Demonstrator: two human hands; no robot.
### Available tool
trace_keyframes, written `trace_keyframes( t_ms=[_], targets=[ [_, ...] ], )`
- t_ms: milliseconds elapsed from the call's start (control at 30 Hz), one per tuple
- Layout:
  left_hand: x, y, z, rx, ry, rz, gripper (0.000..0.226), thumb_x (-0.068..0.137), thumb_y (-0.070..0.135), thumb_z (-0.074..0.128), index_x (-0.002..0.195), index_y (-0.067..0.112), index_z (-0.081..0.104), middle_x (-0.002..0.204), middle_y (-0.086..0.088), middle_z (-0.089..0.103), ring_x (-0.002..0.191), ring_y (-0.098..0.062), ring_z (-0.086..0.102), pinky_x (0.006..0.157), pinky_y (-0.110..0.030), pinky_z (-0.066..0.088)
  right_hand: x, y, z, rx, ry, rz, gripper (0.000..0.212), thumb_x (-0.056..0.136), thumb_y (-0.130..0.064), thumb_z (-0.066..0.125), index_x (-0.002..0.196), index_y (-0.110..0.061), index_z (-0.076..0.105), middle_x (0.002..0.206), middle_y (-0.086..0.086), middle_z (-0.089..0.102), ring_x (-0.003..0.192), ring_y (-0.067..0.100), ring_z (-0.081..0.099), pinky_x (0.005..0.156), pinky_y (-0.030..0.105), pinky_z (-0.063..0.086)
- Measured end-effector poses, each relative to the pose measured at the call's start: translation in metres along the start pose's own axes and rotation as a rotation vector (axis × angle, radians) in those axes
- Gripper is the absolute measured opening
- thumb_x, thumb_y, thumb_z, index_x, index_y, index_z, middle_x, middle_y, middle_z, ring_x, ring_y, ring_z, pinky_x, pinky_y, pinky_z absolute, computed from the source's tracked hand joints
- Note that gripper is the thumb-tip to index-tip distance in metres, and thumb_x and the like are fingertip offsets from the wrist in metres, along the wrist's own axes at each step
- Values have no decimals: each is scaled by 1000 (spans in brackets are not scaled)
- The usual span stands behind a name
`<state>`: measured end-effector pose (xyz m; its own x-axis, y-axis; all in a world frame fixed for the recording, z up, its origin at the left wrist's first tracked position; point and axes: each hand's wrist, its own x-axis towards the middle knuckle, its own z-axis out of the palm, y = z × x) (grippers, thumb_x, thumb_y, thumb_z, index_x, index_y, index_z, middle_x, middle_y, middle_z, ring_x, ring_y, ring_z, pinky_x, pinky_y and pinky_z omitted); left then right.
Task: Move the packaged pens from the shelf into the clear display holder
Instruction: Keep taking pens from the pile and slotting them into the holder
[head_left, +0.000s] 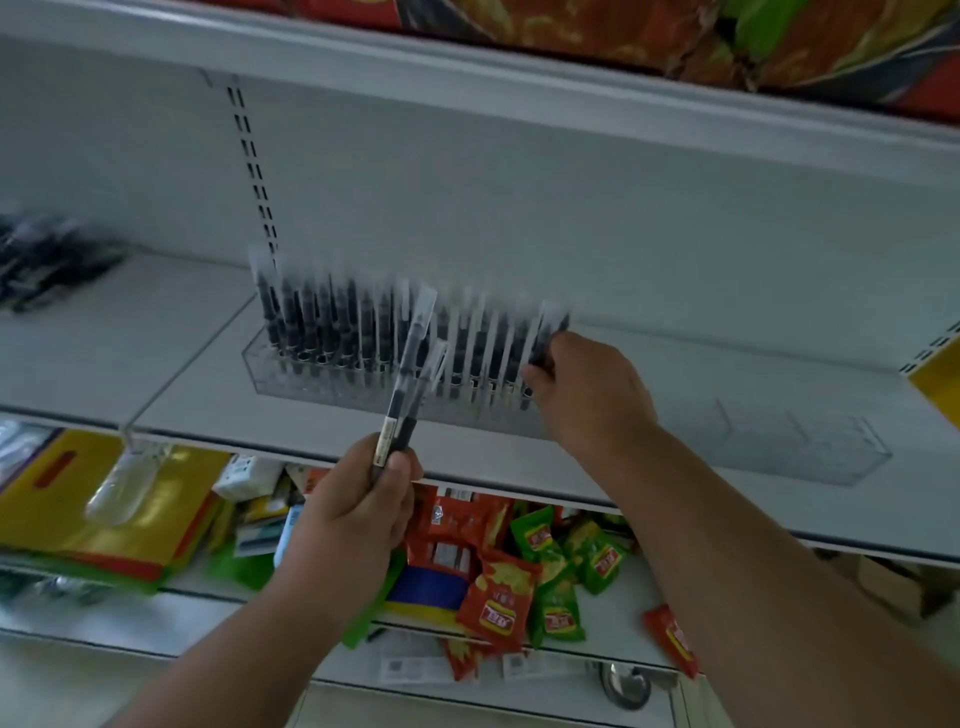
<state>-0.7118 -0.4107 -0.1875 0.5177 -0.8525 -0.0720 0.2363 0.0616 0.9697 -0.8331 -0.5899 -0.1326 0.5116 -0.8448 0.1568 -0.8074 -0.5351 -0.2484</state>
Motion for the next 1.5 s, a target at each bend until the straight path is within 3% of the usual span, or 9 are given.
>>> trace_keyframes(
  t_ms=[233, 333, 433, 533, 700, 900, 1133, 1233, 1500],
  targets=[
    [11, 9, -6, 103, -62, 31, 27, 103, 10, 39, 81, 8, 54, 58, 4, 34, 50, -10, 28, 45, -19, 27, -11, -2, -5, 151, 159, 135, 38, 90, -61, 54, 88, -22, 53, 77, -9, 58, 72, 11, 55, 54, 25, 34],
    [18, 15, 0, 69, -101, 17, 25, 103, 9, 38, 84, 3, 53, 57, 4, 33, 50, -10, 27, 45, -18, 27, -29, -7, -14, 395, 191, 43, 32, 91, -54, 56, 84, -23, 61, 70, -10, 60, 63, 4, 55, 55, 23, 45],
    [27, 14, 9, 114, -217, 38, 31, 105, 18, 40, 79, 14, 57, 61, 1, 32, 53, -12, 26, 48, -22, 27, -39, -23, -18, 742, -43, -7, 23, 90, -44, 62, 83, -23, 67, 72, 4, 67, 53, 7, 55, 55, 24, 48],
    [28, 12, 17, 157, -329, 54, 32, 103, 30, 44, 76, 21, 58, 65, -7, 29, 55, -16, 25, 49, -26, 24, -44, -30, -15, 940, -105, 15, 23, 94, -25, 62, 82, -6, 64, 72, 13, 68, 50, 14, 53, 51, 24, 44],
    [29, 8, 19, 155, -241, 45, 28, 105, 16, 36, 90, 4, 57, 62, -8, 34, 54, -18, 28, 48, -26, 25, -42, -18, -21, 1120, 111, 214, 26, 98, -21, 55, 84, 0, 57, 58, 6, 62, 48, 14, 53, 50, 28, 44],
    [25, 1, 13, 120, -149, 48, 29, 105, 14, 35, 86, 5, 55, 62, -6, 34, 54, -18, 28, 48, -25, 25, -18, 18, -35, 561, 453, 126, 23, 99, -31, 50, 83, -14, 49, 66, 5, 62, 58, 17, 58, 50, 27, 41],
    [15, -5, 20, 107, -87, 74, 34, 105, 14, 37, 79, 15, 60, 60, -1, 37, 56, -18, 32, 49, -27, 26, -8, 19, -10, 273, 208, -103, 19, 100, -31, 50, 87, -18, 47, 74, -4, 54, 64, 13, 49, 56, 27, 33],
    [10, -8, 25, 62, -66, 68, 33, 104, 13, 37, 80, 13, 59, 60, 0, 37, 55, -16, 31, 49, -26, 25, -7, 22, -3, 251, 173, -73, 16, 100, -32, 50, 91, -19, 51, 86, -2, 58, 72, 15, 52, 62, 28, 36],
    [4, -7, 34, 112, -61, 95, 27, 104, 13, 36, 86, 3, 54, 60, -3, 34, 54, -18, 29, 48, -28, 24, 1, 26, -3, 138, 54, 18, 24, 98, -42, 49, 90, -21, 54, 84, -5, 59, 81, 16, 59, 66, 30, 43]
  ],
)
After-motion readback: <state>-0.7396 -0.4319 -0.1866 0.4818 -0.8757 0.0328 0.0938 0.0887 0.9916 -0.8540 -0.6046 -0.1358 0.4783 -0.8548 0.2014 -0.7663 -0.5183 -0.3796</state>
